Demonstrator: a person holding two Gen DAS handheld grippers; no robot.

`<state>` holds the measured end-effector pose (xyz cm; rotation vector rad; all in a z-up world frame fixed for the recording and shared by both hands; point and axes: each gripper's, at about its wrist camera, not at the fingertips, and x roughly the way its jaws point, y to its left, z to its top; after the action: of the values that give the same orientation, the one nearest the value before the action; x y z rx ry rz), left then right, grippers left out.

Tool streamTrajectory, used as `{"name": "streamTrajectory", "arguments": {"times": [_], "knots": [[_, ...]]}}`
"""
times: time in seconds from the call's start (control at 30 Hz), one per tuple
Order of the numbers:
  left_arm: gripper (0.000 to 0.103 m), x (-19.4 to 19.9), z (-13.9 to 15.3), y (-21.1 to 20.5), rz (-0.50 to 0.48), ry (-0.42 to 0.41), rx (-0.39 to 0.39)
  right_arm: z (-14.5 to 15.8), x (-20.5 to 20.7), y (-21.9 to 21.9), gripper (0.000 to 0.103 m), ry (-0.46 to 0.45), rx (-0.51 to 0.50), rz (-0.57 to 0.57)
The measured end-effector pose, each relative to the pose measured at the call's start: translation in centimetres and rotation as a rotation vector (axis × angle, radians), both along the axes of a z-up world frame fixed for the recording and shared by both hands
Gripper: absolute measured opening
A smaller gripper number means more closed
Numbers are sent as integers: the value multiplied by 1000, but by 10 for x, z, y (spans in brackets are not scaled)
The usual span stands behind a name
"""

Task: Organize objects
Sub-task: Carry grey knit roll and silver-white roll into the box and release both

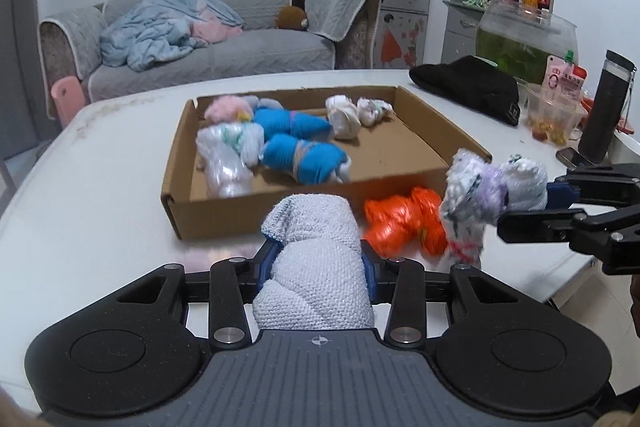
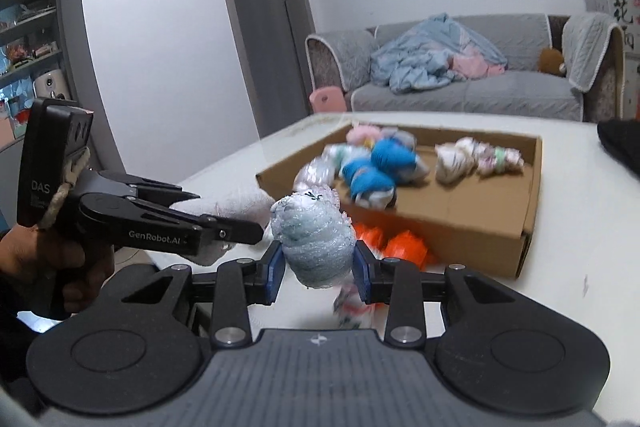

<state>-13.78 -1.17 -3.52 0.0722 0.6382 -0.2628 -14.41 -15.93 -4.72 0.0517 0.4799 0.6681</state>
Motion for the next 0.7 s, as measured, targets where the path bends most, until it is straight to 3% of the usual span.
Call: {"name": "streamTrajectory", "arguments": {"times": [0.23, 0.43, 0.57, 0.7], "knots": [[47, 32, 35, -5, -36, -35, 23, 26, 31, -25, 33, -49, 6, -44], [48, 77, 59, -38, -120, -43, 30, 42, 81, -45, 33, -75, -52, -93], [48, 115, 59, -72, -201, -30, 31, 42, 115, -50, 33, -76, -98, -92], [48, 156, 41, -99, -251, -7, 28, 32, 145, -54, 33, -47, -121, -83]]}}
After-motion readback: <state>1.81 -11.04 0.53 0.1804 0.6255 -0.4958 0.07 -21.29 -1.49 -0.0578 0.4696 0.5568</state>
